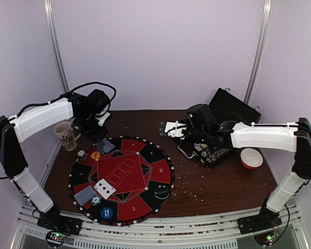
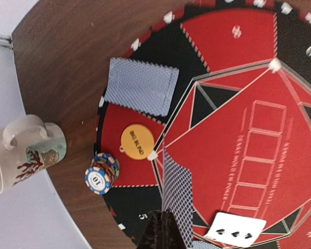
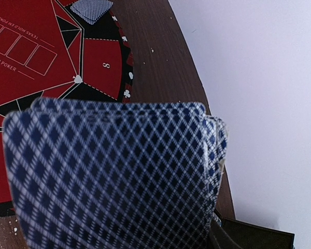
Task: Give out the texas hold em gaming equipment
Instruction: Flop the poker card into the community card area.
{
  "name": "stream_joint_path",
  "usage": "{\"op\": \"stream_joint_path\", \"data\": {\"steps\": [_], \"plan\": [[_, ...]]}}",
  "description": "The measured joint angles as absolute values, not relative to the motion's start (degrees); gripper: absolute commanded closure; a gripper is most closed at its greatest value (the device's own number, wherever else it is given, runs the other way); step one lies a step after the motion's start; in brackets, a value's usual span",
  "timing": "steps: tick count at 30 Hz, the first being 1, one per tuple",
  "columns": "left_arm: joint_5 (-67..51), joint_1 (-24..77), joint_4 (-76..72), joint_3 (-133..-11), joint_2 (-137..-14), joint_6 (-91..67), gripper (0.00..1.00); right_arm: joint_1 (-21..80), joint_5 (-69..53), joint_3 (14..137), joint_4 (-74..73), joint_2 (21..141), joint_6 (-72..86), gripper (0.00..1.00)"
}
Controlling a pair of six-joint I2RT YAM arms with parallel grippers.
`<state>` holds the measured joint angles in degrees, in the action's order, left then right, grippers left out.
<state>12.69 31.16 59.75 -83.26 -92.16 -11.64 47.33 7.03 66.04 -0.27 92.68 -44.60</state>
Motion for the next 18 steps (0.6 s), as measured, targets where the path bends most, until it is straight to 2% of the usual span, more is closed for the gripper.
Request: {"op": "stream_joint_path", "data": {"steps": [5, 8, 12, 18], "plan": [[24.2, 37.2, 66.3, -83.4, -101.1, -14.1, 1.0, 47.3, 7.0, 66.0, -0.5, 92.7, -44.6, 0.57], [26.9, 41.3, 68.3, -84.5, -105.3, -15.2, 1.0, 47.3, 7.0, 66.0, -0.7, 92.7, -44.6, 0.57], [25.9, 45.6, 68.5, -85.1, -110.3, -16.0, 1.0, 47.3, 7.0, 66.0, -0.9, 92.7, -44.6, 0.57], [19.6, 46.2, 67.0, -85.4, -113.0, -16.9, 1.0, 47.3, 7.0, 66.0, -1.3, 92.7, -44.6, 0.57]]}}
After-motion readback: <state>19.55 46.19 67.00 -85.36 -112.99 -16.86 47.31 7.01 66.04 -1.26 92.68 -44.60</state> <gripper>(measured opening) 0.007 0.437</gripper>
